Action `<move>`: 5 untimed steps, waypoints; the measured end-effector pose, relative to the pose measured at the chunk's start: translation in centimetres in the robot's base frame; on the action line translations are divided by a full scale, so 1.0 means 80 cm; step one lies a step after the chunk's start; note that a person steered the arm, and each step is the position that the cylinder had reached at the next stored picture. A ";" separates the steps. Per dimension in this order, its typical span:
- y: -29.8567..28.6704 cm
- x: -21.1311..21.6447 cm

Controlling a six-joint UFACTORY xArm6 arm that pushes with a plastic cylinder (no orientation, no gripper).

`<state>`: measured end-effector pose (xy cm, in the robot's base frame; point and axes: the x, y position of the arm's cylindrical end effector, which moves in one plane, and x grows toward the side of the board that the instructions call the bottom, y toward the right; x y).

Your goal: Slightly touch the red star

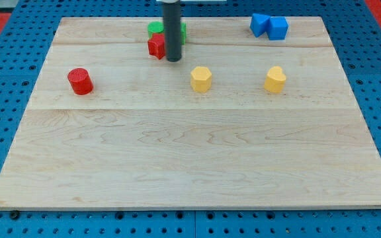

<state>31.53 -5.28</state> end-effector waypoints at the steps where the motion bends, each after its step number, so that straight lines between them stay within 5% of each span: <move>1: -0.034 0.006; 5: -0.008 0.010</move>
